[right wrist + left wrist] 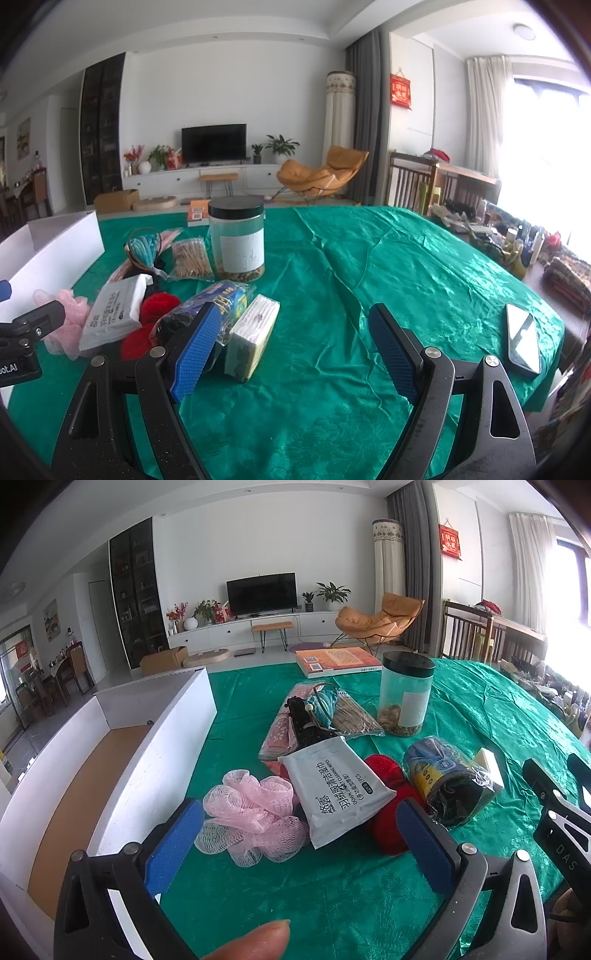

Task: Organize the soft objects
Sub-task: 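Move left tool toward pink mesh puff while right tool approaches beige tissue pack, then grasp the pink mesh puff with left tool while right tool grasps beige tissue pack, then carry puff and tissue pack over the white box and open both tools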

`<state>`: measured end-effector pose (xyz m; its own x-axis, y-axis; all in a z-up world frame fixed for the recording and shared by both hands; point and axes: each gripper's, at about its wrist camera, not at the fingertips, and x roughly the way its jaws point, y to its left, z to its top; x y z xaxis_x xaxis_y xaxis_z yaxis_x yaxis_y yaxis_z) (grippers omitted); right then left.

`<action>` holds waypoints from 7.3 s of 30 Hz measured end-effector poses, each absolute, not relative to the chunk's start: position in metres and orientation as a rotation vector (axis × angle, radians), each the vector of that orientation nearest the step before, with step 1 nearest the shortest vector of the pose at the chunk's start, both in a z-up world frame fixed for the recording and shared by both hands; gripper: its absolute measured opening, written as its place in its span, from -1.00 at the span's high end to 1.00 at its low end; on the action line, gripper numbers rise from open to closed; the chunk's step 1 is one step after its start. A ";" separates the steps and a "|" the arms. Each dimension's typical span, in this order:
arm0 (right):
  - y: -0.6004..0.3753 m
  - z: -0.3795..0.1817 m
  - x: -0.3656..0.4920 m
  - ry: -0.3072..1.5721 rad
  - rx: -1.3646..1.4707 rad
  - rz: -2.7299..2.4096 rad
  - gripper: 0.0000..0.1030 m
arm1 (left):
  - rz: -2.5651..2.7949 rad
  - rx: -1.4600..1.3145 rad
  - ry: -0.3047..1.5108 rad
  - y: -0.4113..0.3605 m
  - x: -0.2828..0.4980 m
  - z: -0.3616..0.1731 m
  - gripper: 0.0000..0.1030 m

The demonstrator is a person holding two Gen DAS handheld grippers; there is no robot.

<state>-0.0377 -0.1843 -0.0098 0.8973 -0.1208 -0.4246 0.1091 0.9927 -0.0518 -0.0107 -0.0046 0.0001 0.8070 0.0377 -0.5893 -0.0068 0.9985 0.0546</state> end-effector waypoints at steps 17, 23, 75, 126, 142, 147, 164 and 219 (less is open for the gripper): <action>-0.187 -0.012 -0.035 0.455 0.003 -0.115 -0.64 | 0.044 0.052 0.653 0.006 -0.012 -0.006 -1.00; -0.188 -0.013 -0.035 0.459 0.008 -0.113 -0.64 | 0.046 0.053 0.655 0.006 -0.012 -0.007 -1.00; -0.240 -0.062 0.007 0.940 0.261 -0.012 -0.64 | 0.021 0.072 0.737 0.014 -0.017 -0.031 -1.00; -0.252 -0.079 0.043 0.921 0.179 -0.185 -0.63 | -0.174 0.087 1.082 0.003 -0.005 -0.099 -1.00; -0.257 -0.074 0.037 0.879 0.240 -0.159 -0.63 | -0.027 0.076 0.950 0.044 0.055 -0.033 -1.00; -0.262 -0.071 0.035 0.860 0.280 -0.155 -0.63 | 0.061 0.061 0.966 0.052 0.070 -0.056 -1.00; -0.284 -0.083 0.111 0.957 0.597 0.042 -0.65 | 0.047 -0.183 0.967 0.096 0.079 -0.069 0.31; 0.093 0.053 0.045 0.831 0.004 0.781 -0.46 | 0.526 -0.356 0.741 0.330 -0.089 0.021 -1.00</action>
